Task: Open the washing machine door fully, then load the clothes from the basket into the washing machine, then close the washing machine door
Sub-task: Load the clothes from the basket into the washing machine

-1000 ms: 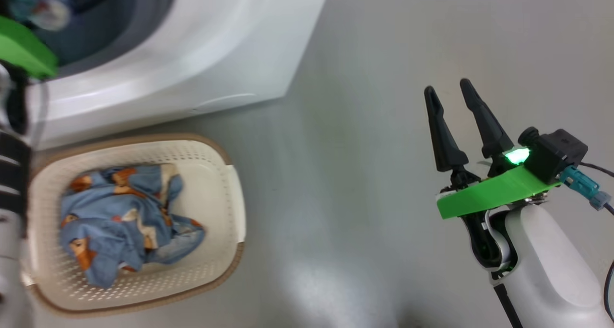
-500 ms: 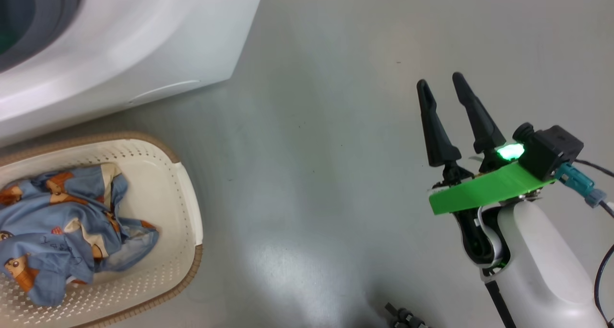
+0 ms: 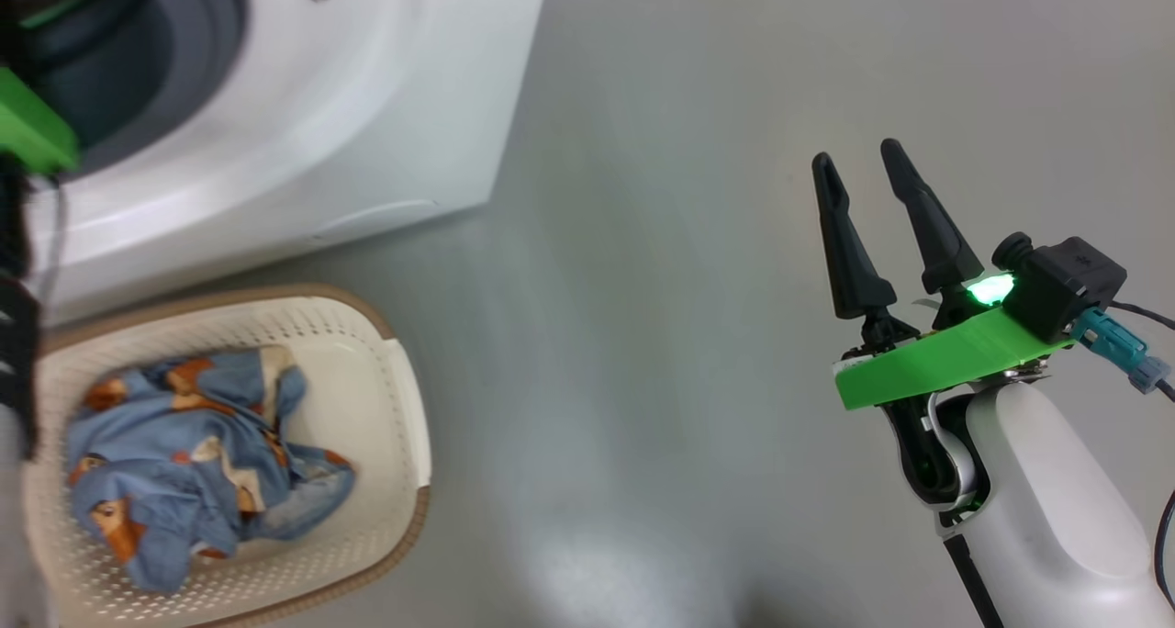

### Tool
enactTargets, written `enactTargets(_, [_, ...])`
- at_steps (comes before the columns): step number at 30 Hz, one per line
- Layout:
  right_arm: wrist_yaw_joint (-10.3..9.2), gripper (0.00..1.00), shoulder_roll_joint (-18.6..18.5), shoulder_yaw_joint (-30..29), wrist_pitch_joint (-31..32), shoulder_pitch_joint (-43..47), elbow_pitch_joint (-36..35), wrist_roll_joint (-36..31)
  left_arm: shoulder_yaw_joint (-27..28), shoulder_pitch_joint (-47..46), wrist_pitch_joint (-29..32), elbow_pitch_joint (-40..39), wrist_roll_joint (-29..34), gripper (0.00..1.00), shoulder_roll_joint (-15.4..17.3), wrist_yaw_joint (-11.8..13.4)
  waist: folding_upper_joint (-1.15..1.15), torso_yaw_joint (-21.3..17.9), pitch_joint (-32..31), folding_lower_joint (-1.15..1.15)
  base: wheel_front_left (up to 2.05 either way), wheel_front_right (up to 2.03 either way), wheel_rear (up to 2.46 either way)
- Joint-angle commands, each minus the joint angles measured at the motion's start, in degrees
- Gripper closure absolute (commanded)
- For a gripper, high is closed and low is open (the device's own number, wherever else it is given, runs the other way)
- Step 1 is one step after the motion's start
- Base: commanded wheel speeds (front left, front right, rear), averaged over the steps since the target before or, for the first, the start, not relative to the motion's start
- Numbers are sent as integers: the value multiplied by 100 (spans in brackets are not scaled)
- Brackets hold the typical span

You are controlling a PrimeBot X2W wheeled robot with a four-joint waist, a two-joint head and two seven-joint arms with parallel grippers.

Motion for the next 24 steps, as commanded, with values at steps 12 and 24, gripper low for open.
enactTargets(12, [26, 0, -237, 146, -45, 257, 94, 47, 14, 1275, -386, -700, -88, 0, -163, -72, 0, 628, -1083, 0, 0, 0, 0])
enactTargets(24, [26, 0, -407, 187, -45, 516, 266, 116, 266, 2997, -390, -2418, -29, 0, -595, 89, 0, 1056, -1875, 0, 0, 0, 0])
